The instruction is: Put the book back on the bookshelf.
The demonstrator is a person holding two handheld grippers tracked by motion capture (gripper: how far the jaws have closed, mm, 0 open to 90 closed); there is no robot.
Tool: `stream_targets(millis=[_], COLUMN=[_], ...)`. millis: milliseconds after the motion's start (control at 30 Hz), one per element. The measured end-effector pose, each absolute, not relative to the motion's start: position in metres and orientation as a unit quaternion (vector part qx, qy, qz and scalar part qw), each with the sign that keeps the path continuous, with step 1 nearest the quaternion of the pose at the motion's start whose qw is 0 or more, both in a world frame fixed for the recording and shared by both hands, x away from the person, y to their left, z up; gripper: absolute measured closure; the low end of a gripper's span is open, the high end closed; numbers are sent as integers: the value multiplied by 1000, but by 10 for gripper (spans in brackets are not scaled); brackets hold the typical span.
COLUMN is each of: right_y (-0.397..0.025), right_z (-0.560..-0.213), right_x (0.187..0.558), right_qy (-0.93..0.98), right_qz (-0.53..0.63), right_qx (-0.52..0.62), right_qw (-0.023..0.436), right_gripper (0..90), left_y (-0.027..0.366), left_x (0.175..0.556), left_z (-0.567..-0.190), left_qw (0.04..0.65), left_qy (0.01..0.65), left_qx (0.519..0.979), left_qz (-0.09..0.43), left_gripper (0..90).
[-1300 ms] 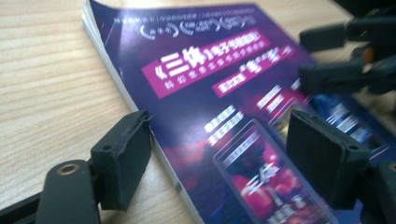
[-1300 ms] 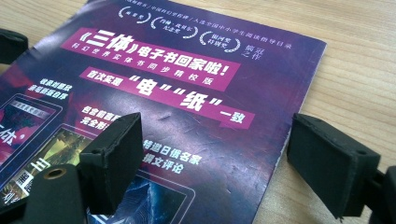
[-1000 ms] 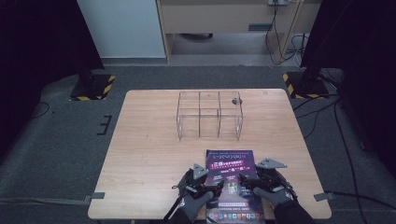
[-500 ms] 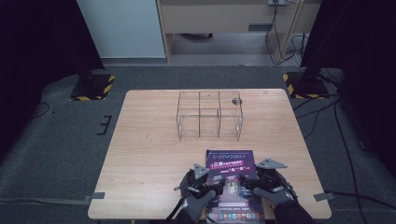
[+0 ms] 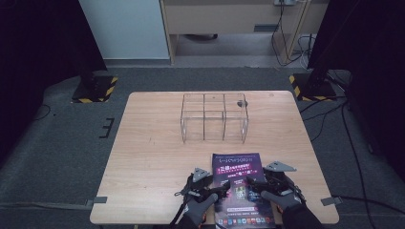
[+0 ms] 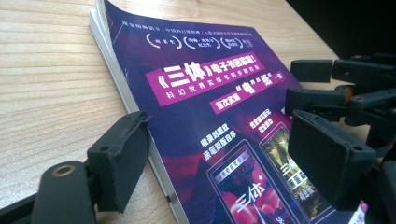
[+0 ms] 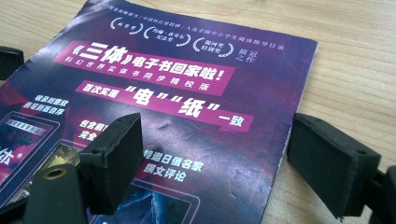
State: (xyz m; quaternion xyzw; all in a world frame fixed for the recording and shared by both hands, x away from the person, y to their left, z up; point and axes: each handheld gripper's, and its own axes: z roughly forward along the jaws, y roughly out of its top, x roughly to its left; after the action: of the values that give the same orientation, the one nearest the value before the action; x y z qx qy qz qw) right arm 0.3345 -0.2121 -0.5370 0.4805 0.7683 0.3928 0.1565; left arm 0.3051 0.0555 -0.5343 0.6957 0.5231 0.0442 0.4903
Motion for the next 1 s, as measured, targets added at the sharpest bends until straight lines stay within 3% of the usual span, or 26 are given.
stream_targets(millis=[233, 433, 600, 1000], right_y=[-213, -215, -215, -216], right_z=[-537, -537, -537, -537], right_x=[335, 335, 335, 335], right_qy=[765, 762, 761, 761], right_qz=[395, 395, 396, 397], right_qx=[485, 489, 491, 491], right_qw=[152, 152, 151, 149], right_gripper=[185, 185, 185, 185], left_y=[57, 56, 54, 38], left_x=[304, 306, 309, 313], left_z=[-523, -527, -520, -535], left_qw=[524, 537, 579, 548], left_qy=[498, 485, 444, 440], left_qx=[690, 689, 683, 707], left_qz=[46, 44, 31, 83], left_gripper=[241, 209, 291, 189])
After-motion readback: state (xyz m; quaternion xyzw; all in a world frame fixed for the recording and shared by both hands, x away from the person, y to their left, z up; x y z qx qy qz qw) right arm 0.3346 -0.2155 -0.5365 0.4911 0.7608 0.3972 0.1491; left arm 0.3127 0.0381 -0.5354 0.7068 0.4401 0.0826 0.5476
